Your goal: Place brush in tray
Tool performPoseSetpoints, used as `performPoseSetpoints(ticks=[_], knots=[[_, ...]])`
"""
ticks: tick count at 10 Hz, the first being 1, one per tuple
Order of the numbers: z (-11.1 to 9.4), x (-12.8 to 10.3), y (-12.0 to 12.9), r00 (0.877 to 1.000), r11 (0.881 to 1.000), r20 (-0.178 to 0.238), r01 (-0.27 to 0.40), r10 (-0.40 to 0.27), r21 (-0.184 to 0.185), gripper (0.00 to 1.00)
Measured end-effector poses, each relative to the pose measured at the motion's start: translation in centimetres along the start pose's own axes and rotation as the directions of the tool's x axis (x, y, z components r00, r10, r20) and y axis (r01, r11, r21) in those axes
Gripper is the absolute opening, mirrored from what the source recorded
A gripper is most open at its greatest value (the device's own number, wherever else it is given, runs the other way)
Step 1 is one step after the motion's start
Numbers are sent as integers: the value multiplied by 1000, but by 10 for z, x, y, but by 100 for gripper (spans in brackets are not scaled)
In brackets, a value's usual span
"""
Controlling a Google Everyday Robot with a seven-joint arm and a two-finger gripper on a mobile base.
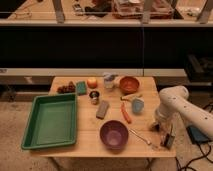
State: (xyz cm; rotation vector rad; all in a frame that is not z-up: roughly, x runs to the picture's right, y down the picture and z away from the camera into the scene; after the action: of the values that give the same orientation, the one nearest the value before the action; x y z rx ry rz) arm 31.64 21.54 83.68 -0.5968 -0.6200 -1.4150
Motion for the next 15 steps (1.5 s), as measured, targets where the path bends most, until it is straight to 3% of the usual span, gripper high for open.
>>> performPoseSetpoints(ticks=[4,10,11,15], knots=[[3,10,0,998,998,-11,-58,58,-11,60],[4,16,-3,999,998,1,-53,53,-19,5],[5,16,-5,999,999,6,-41,41,-19,0],[-9,18,-13,1000,1000,2,-12,12,-7,0]])
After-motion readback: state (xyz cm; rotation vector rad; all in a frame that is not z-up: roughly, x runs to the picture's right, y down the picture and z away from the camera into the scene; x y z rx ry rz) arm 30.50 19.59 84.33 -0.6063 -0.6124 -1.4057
